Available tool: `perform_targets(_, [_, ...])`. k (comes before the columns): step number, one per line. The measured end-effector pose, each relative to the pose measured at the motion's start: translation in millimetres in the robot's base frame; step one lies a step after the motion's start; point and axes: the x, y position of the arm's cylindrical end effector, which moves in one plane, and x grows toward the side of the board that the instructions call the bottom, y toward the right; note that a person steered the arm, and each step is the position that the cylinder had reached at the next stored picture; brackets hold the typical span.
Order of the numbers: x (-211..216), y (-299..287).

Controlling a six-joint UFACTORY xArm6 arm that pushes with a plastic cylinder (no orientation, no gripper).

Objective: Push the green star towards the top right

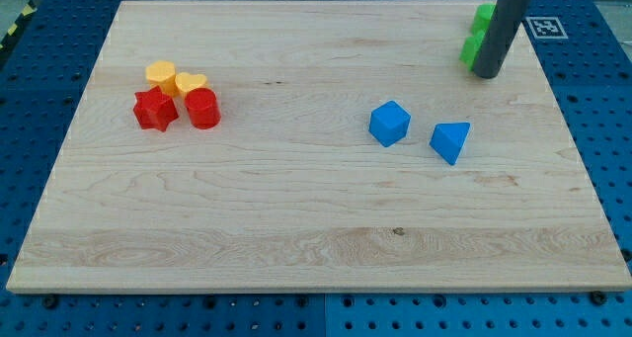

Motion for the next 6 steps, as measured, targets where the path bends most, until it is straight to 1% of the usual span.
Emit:
perform_targets(2, [-7.2, 0.0])
perform_targets(6, [-54.0, 0.1])
